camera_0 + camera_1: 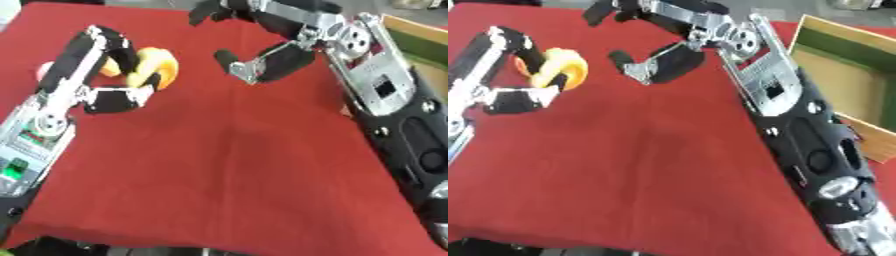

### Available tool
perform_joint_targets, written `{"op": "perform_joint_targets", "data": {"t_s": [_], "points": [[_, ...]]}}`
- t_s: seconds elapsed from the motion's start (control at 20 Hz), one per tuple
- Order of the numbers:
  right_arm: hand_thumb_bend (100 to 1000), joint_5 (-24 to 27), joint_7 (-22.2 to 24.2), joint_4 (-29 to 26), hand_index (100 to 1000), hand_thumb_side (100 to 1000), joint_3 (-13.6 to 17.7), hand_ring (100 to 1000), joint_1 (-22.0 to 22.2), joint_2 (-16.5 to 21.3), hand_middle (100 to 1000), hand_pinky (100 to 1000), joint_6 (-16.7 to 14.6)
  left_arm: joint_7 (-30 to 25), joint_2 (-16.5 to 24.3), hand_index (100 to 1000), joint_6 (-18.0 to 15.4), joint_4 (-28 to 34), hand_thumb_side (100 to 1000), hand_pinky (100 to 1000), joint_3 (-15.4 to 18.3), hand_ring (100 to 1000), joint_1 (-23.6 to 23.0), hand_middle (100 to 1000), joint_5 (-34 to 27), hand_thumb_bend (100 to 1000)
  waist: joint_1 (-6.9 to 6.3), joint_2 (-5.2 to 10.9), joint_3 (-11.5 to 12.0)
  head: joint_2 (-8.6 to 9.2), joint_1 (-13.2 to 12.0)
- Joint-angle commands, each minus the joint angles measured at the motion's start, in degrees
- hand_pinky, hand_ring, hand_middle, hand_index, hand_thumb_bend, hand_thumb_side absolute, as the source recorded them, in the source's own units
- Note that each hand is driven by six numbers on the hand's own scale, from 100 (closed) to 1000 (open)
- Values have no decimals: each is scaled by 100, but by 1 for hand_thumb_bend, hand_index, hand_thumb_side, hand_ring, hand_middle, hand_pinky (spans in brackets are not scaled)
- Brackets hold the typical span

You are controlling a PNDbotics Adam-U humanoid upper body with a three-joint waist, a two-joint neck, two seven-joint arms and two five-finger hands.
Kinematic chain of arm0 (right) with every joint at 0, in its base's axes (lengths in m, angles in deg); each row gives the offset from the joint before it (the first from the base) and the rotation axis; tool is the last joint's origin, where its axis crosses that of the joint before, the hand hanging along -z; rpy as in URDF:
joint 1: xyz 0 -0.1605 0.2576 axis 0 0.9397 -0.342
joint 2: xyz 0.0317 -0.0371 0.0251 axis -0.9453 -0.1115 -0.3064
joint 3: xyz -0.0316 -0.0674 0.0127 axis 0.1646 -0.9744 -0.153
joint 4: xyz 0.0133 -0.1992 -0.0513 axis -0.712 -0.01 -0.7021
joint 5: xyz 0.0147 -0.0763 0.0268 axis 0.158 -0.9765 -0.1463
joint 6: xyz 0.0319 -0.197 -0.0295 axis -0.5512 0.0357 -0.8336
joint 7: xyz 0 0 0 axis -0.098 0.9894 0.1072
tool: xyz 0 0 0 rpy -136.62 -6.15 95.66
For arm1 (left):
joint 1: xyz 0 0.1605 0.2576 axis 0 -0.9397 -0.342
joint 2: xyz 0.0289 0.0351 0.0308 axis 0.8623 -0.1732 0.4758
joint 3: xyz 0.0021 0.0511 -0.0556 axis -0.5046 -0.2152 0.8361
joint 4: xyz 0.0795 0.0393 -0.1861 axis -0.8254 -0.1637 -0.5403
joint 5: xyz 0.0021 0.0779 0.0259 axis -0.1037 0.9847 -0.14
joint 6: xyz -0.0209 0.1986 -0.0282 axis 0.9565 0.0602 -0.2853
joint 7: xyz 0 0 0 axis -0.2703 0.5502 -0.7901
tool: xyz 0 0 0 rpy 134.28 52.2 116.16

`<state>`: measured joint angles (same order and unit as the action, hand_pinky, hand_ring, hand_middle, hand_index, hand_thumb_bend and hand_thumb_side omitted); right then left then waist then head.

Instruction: Pick up the objects with one hand, pass them to the other hand, and then place them into the box on the other side of the table.

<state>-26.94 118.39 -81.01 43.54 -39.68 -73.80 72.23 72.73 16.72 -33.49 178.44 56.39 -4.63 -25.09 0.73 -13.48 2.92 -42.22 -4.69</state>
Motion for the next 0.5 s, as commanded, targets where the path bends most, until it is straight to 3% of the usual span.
{"op": "perform_joint_targets", "data": {"t_s": [0.05,0.5], "points": [[100,-294,81,112,909,136,-33,1000,-167,-172,840,967,-154,46,-20,392,-102,41,100,602,-15,400,113,317,73,247,63,225,21,-27,-14],[100,-934,-10,429,917,159,-10,1000,-155,-423,842,963,-367,138,-166,394,-366,124,100,605,-90,405,119,320,383,244,72,215,43,-35,23]]}}
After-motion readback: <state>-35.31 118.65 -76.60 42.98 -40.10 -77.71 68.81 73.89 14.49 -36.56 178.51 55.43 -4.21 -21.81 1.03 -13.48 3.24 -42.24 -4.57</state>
